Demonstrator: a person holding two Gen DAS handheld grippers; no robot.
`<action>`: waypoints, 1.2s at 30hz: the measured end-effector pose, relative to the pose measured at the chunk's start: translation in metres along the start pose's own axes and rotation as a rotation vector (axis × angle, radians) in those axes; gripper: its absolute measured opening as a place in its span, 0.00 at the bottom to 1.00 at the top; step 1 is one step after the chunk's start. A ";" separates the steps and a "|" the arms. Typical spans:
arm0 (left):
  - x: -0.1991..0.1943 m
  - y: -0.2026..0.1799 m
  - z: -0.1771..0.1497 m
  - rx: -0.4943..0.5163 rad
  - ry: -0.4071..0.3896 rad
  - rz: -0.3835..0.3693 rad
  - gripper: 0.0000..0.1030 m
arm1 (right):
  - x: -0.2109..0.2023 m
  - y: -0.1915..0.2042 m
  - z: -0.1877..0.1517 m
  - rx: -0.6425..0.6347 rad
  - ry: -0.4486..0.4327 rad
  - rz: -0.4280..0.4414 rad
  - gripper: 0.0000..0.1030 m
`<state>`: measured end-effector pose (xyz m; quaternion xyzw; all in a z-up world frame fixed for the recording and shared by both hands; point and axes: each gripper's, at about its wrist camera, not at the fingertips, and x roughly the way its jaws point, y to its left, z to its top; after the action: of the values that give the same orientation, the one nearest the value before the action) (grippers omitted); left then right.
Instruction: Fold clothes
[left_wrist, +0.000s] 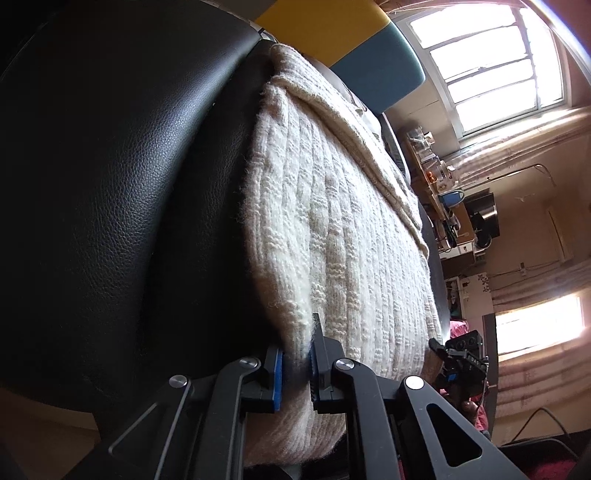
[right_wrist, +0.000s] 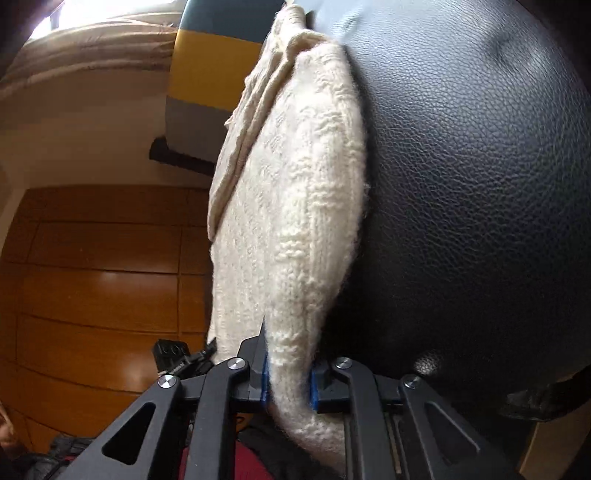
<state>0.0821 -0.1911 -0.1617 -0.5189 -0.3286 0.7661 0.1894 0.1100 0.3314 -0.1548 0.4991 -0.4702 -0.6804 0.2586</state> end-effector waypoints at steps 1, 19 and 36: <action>0.000 -0.001 0.000 0.004 0.005 0.007 0.10 | 0.001 0.004 0.000 -0.014 -0.003 -0.022 0.11; -0.042 -0.022 0.024 0.064 -0.017 -0.309 0.08 | 0.019 0.055 0.024 -0.169 0.069 0.035 0.11; 0.090 -0.004 0.246 -0.207 -0.130 -0.272 0.08 | 0.101 0.055 0.235 -0.047 -0.036 -0.114 0.07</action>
<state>-0.1795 -0.2075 -0.1589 -0.4356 -0.4845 0.7274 0.2153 -0.1505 0.3155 -0.1357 0.5066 -0.4295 -0.7137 0.2225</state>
